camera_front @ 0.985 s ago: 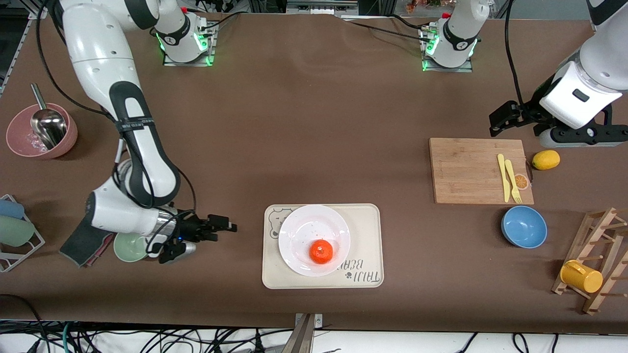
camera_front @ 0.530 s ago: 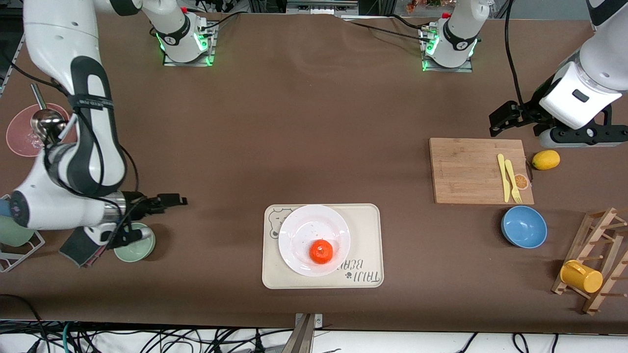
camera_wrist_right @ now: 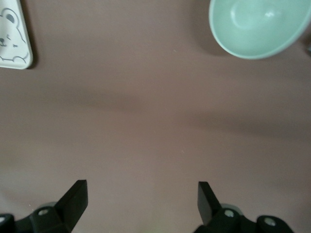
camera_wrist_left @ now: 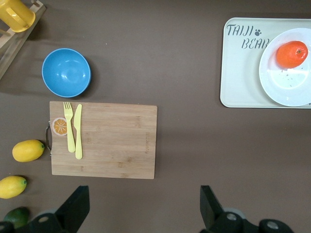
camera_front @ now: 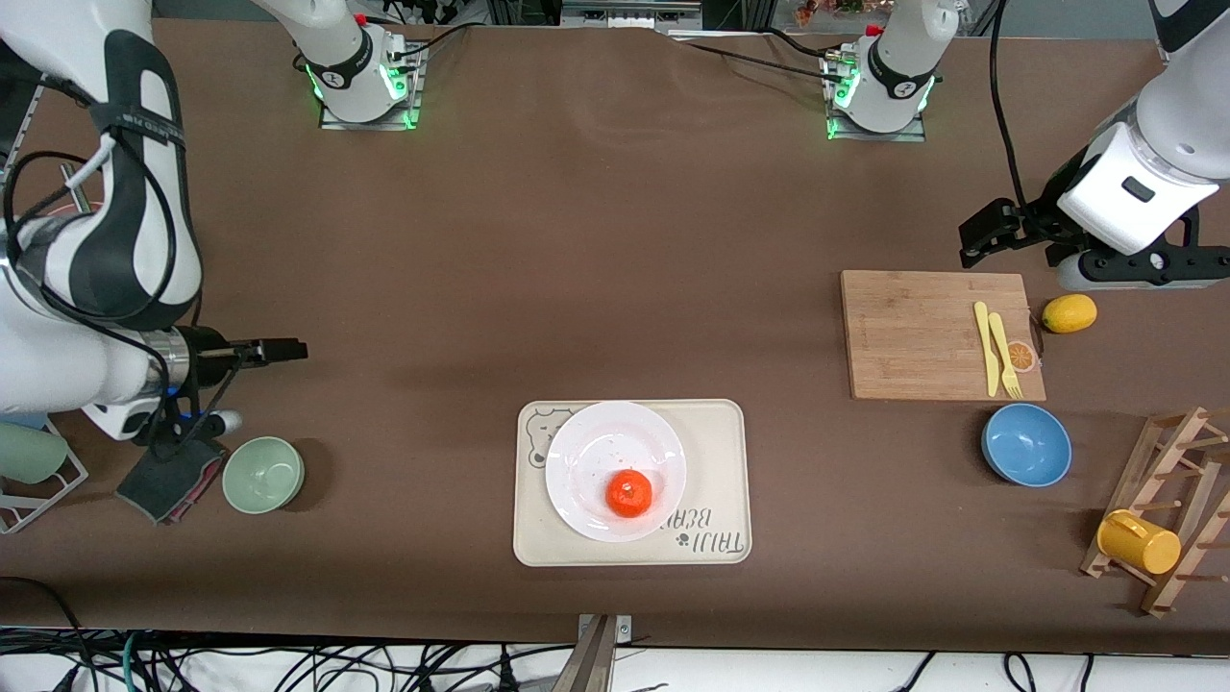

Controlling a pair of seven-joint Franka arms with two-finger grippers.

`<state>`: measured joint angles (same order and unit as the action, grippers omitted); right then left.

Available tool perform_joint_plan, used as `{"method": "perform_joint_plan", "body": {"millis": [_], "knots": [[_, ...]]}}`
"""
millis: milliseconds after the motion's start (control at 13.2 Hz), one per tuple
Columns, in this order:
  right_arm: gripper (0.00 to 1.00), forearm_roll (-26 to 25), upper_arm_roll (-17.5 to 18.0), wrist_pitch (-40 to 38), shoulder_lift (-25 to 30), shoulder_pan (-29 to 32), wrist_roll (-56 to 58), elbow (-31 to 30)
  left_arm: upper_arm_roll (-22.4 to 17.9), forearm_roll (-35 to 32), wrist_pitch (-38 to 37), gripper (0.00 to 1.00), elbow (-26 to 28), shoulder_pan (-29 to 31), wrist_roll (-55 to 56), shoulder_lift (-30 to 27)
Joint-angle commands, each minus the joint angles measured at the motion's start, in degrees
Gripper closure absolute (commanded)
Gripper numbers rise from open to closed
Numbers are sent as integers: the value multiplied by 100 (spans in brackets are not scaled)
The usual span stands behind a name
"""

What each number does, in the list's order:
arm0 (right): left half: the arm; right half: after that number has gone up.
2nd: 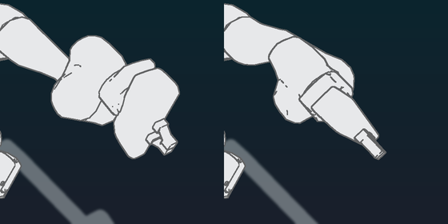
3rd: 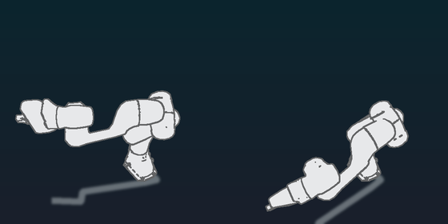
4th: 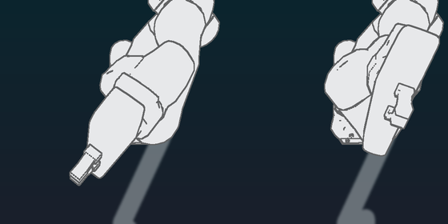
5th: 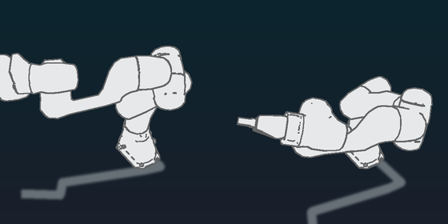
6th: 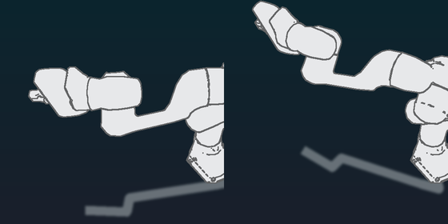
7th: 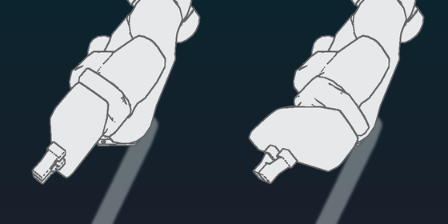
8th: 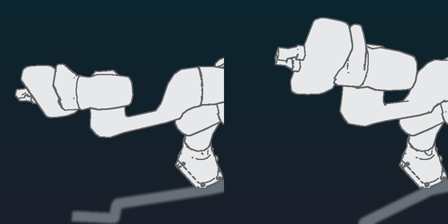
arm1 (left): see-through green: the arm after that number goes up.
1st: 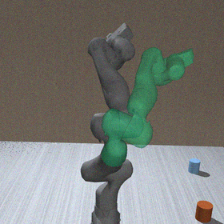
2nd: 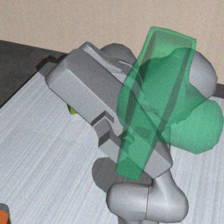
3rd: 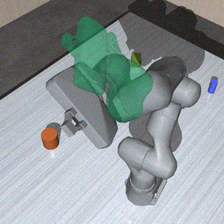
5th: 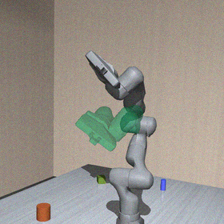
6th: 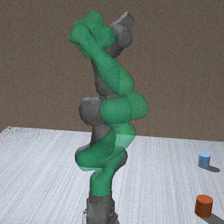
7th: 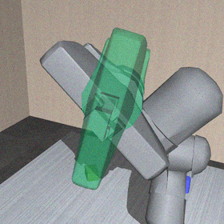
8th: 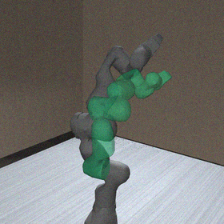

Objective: Place orange and plate with both arms

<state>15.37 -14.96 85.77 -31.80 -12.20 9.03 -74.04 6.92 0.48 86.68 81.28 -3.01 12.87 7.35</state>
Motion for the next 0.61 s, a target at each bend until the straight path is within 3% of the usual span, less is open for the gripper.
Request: {"method": "perform_joint_plan", "body": {"millis": [0,303,530], "knots": [[0,-263,-33,-401,498,-55,-156,-225,-7,-57,-81,0,-77,29,-65,21],[0,-674,-16,-509,1025,-63,-173,-435,-24,-57,-81,0,-51,29,-65,21],[0,-842,-24,-352,1349,-159,-173,-706,-24,30,-229,0,-24,353,-83,21]]}}
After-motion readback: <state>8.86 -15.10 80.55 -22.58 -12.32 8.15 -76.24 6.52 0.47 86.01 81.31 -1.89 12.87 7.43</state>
